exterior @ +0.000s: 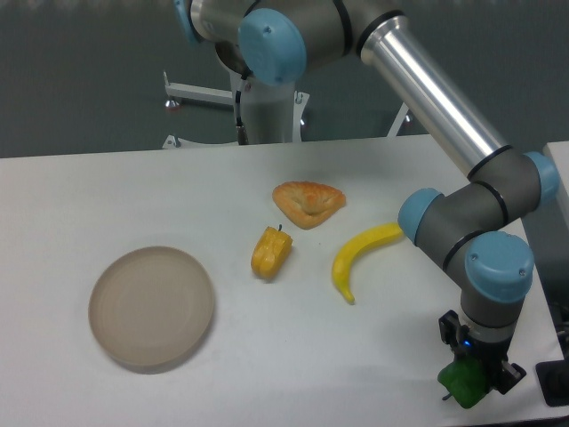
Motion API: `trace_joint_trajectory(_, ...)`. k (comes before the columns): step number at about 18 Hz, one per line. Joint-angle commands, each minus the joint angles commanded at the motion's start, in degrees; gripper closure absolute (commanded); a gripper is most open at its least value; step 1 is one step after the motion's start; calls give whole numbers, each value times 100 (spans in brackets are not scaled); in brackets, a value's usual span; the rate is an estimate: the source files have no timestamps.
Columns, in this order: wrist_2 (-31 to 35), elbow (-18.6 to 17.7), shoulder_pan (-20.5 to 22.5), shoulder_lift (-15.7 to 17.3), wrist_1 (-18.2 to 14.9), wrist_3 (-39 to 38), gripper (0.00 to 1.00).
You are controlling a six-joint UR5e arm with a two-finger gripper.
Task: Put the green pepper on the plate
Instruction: 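Lift the held green pepper slightly with the gripper, then carry the green pepper across the table over the beige plate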
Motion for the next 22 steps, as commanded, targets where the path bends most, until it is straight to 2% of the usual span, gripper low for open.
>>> trace_joint_trajectory(4, 9, -35, 0, 44, -9, -9, 62)
trace_joint_trajectory(8, -61, -254, -132, 245, -44, -351, 63)
trace_joint_trajectory(11, -88, -754, -158, 631, -53, -666, 63)
trace_joint_trajectory(15, -105, -1483, -395, 1220, -61, -1607, 63)
trace_joint_trajectory(17, -123, -2027, -562, 1615, -53, -1940, 63)
trace_joint_trajectory(19, -149, -2634, -702, 2054, -9, -2616, 63)
trace_joint_trajectory(22, -429, -3163, -992, 2486, -18, -3329, 63)
